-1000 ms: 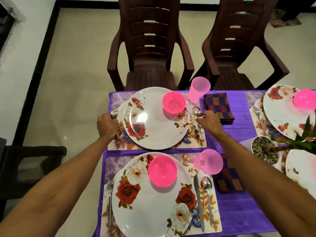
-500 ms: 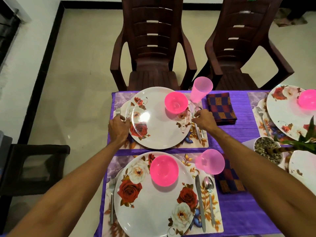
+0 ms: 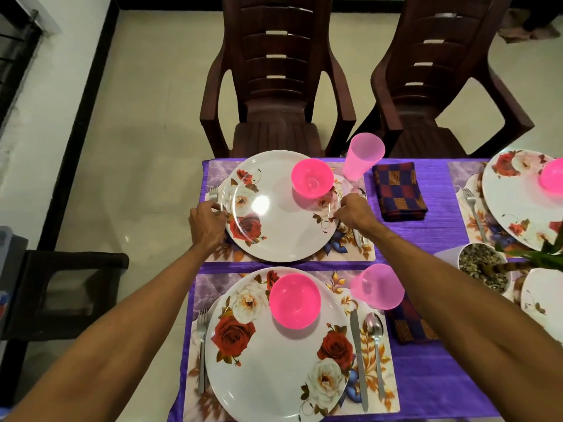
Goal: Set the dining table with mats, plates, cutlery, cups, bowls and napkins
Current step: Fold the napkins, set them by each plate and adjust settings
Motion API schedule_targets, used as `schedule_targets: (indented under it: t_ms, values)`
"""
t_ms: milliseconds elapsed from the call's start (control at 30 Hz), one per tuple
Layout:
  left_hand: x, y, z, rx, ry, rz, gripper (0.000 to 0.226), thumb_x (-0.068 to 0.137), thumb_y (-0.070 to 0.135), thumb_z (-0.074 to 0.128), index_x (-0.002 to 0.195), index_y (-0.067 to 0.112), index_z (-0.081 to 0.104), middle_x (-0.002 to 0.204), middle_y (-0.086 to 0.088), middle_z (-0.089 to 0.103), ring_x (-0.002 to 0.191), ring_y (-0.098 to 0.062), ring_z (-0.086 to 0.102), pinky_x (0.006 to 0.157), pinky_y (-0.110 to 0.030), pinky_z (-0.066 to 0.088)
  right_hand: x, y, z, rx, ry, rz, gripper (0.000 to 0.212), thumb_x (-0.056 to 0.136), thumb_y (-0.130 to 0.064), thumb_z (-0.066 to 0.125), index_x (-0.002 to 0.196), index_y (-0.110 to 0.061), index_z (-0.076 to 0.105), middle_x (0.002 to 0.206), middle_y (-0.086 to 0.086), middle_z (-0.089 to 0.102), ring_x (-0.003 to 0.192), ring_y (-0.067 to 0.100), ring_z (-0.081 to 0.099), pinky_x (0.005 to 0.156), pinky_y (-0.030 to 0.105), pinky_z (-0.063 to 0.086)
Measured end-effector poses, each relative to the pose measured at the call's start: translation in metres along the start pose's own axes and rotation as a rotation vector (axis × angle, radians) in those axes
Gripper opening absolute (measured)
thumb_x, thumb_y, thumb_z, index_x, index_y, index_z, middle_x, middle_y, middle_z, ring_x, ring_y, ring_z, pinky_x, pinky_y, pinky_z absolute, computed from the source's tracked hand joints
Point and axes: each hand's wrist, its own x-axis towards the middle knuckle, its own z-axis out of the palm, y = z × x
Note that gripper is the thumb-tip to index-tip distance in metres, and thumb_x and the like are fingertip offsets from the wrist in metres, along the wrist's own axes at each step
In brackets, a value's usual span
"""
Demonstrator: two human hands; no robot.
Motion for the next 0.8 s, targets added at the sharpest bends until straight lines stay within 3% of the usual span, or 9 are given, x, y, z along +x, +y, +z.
schedule_targets:
  t_ms: [167,400,600,700,800]
  values:
    - [-0.002,-0.003,-0.002,-0.001,0.013,-0.02,0.025,0.091,0.014,0.069,0.114,0.003,0.07,0.116,-0.018,0.067,0.113,-0.033,0.054,0.089,-0.04,0.046,0.002,-0.002,0.003,-0.005,-0.013,-0.006,0.013,0.086,-0.004,0.07,0.097,0.002,0.066,0.097,0.015,0.068,0.09,0.032,0.065,0.081,0.047,0.058]
    - [-0.006,-0.006,-0.007,-0.014,0.021,-0.025,0.025,0.09,0.014,0.071,0.111,0.001,0.071,0.114,-0.018,0.069,0.112,-0.034,0.054,0.088,-0.04,0.045,0.0,-0.006,0.005,-0.012,-0.017,-0.044,0.009,0.088,-0.001,0.067,0.097,0.003,0.067,0.095,0.016,0.069,0.087,0.031,0.065,0.074,0.041,0.056]
    - [-0.009,-0.006,-0.01,-0.016,0.039,-0.006,0.023,0.09,0.015,0.07,0.109,0.001,0.072,0.109,-0.018,0.07,0.108,-0.034,0.056,0.088,-0.039,0.044,0.002,-0.005,0.001,-0.048,-0.028,-0.095,0.016,0.087,0.004,0.06,0.101,0.007,0.068,0.102,0.017,0.069,0.094,0.031,0.064,0.083,0.043,0.055]
    - [-0.008,-0.009,-0.011,-0.022,0.057,-0.029,0.025,0.091,0.023,0.069,0.109,0.005,0.072,0.105,-0.017,0.071,0.104,-0.034,0.059,0.088,-0.041,0.047,0.002,0.006,-0.01,0.004,0.106,-0.104,0.029,0.086,0.003,0.063,0.113,0.0,0.07,0.12,0.017,0.068,0.107,0.032,0.065,0.093,0.045,0.054]
    - [-0.008,-0.005,-0.013,-0.041,0.116,-0.031,0.025,0.093,0.028,0.067,0.104,0.006,0.072,0.101,-0.015,0.072,0.095,-0.031,0.065,0.081,-0.036,0.049,-0.001,0.024,-0.018,0.063,0.289,-0.067,0.017,0.084,0.002,0.066,0.097,-0.004,0.075,0.098,0.014,0.074,0.09,0.029,0.069,0.082,0.04,0.057]
